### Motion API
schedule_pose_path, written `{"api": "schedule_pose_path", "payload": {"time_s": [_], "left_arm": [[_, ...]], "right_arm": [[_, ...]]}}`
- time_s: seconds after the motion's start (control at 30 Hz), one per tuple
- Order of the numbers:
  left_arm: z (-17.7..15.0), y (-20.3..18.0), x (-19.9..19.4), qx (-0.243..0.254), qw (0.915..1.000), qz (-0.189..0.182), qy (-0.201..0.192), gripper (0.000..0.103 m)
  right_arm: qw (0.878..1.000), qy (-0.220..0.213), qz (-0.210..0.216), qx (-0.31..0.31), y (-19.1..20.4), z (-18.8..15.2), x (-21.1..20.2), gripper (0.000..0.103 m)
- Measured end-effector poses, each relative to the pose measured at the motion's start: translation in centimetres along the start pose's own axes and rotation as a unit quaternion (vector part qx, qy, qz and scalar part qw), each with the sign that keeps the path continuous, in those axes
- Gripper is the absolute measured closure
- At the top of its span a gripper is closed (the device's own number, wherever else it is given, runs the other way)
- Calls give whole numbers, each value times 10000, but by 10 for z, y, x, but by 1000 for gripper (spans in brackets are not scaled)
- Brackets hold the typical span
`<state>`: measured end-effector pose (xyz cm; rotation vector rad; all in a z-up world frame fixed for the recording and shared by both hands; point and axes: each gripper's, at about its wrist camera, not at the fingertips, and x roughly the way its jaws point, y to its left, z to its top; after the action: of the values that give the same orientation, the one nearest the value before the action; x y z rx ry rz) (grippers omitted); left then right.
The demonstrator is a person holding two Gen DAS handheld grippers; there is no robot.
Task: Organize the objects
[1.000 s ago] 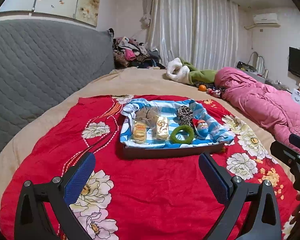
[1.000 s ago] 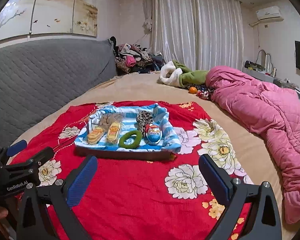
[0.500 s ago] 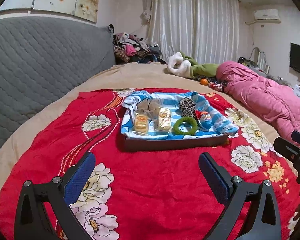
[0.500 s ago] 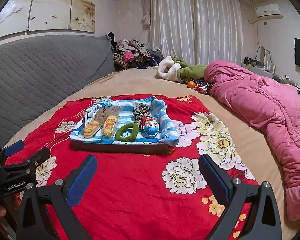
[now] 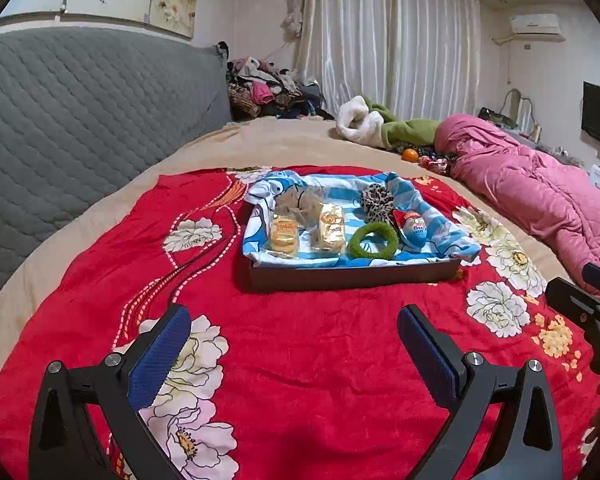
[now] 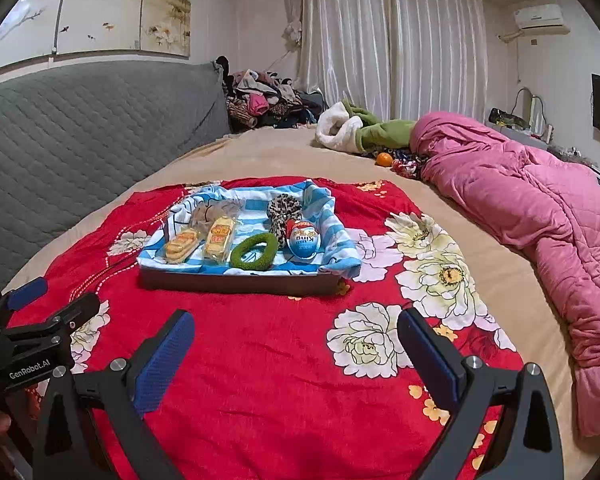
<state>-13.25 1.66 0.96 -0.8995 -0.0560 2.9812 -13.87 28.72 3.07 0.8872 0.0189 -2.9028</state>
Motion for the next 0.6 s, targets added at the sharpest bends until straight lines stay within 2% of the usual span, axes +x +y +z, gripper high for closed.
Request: {"api": "schedule_pose_path", "payload": {"time_s": [0.6], "left_arm": [[-8, 1, 9, 19, 9998, 34, 171, 0]], "right_arm": [[9998, 179, -34, 11, 0, -9, 11, 1]]}}
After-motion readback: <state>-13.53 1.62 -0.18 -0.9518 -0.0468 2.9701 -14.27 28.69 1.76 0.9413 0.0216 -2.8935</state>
